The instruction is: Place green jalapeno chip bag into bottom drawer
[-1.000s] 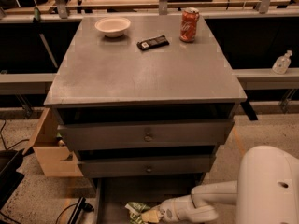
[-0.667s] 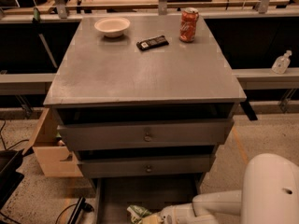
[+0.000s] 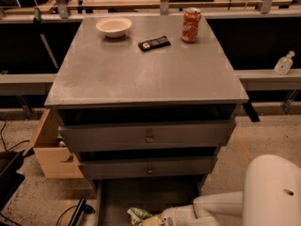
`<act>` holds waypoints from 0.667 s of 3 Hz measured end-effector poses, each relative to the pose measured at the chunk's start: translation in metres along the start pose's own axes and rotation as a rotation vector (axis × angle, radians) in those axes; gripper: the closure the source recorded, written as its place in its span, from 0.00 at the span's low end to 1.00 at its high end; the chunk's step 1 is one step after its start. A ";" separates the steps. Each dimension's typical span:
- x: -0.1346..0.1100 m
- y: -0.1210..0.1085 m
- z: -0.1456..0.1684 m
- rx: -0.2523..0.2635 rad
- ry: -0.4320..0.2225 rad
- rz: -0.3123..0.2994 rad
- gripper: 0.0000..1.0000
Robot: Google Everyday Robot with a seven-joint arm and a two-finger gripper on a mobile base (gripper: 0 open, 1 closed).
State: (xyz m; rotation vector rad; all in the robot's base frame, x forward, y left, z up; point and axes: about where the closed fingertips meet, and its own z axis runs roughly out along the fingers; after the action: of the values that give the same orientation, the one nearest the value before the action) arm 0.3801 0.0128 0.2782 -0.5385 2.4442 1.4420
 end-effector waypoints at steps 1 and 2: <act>0.000 0.001 0.001 -0.003 0.001 0.000 0.36; 0.001 0.002 0.003 -0.006 0.003 0.000 0.11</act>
Offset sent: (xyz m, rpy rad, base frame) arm -0.0006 0.0015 0.0000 0.0018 0.0011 0.0021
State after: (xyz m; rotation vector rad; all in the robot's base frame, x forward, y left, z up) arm 0.3787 0.0159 0.2782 -0.5422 2.4431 1.4494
